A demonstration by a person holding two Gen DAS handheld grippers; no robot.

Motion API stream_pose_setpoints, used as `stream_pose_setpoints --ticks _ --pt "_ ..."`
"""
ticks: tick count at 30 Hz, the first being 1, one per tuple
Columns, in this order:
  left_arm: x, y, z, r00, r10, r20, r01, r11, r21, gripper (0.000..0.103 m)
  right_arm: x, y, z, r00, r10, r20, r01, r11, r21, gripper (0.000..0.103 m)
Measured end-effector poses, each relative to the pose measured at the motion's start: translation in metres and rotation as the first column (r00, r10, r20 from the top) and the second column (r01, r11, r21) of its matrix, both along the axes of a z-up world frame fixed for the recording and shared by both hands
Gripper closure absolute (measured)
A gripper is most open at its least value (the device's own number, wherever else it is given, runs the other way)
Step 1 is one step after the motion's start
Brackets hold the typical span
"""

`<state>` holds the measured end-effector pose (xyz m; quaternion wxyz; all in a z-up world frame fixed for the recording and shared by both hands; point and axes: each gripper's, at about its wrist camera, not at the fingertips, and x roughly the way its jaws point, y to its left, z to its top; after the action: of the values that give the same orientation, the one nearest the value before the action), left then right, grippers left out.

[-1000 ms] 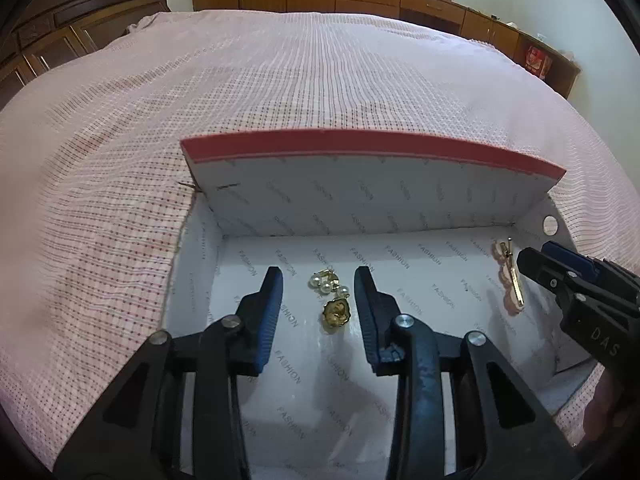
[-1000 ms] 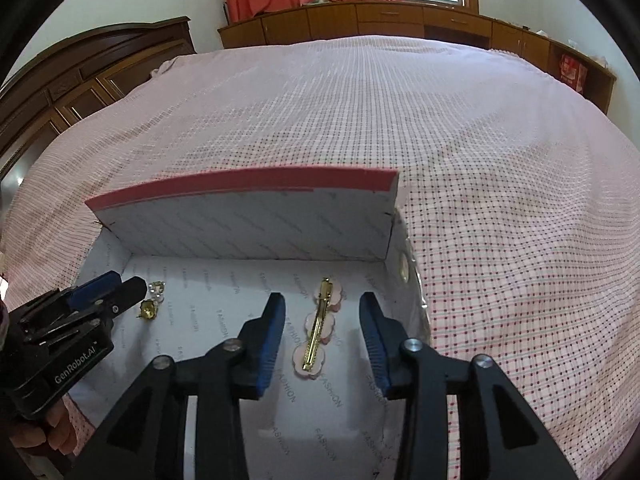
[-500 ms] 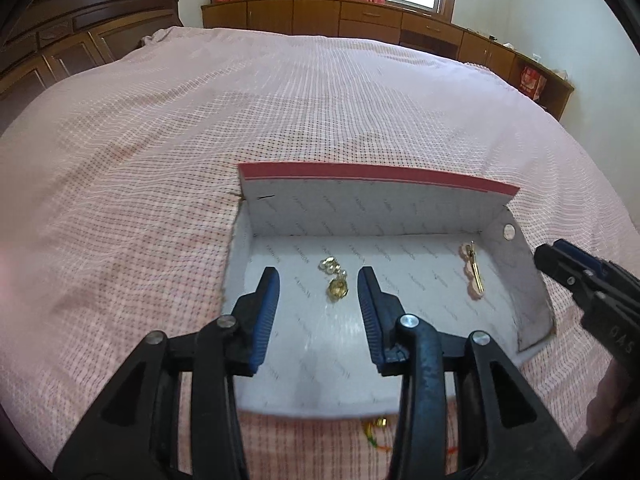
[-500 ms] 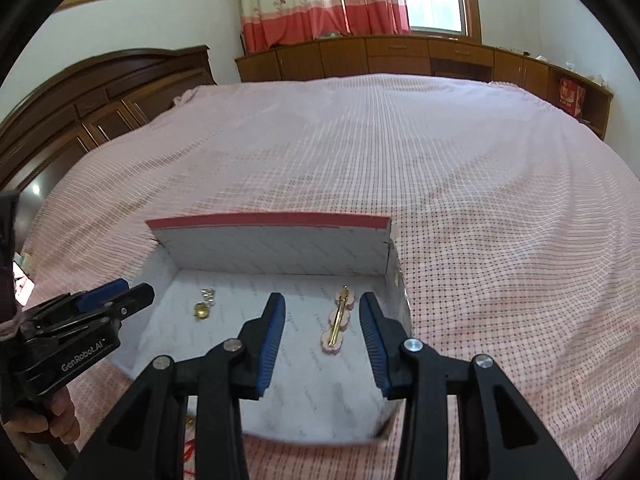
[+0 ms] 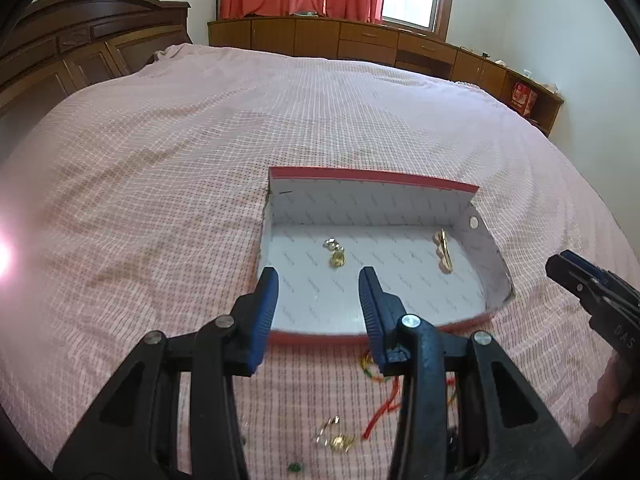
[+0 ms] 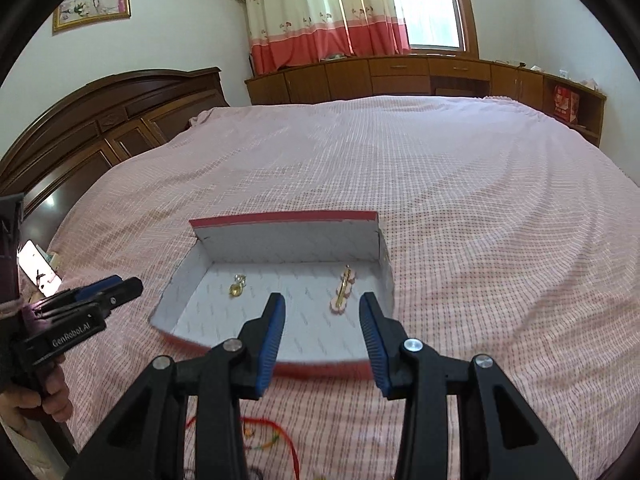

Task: Organize jewelry
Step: 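Withdraw both tools from the box back over the jewelry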

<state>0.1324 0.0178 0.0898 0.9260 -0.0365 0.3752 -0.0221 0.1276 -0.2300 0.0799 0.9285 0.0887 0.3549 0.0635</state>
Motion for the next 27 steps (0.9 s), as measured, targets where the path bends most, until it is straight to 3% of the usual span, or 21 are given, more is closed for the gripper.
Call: stream_pose_setpoints --ticks 12,27 --pt "-0.05 0.007 -0.01 1.0 0.018 -0.009 -0.018 0.999 0.03 0.068 -0.053 0.002 -0.013 1.0 0.012 -0.006 -0.012 0.999 -0.033 0.061" --pt "-0.086 0.006 -0.056 0.994 0.014 -0.106 -0.01 0.999 0.036 0.068 -0.088 -0.002 -0.064 0.992 0.008 -0.129 -0.01 1.0 -0.019 0.061"
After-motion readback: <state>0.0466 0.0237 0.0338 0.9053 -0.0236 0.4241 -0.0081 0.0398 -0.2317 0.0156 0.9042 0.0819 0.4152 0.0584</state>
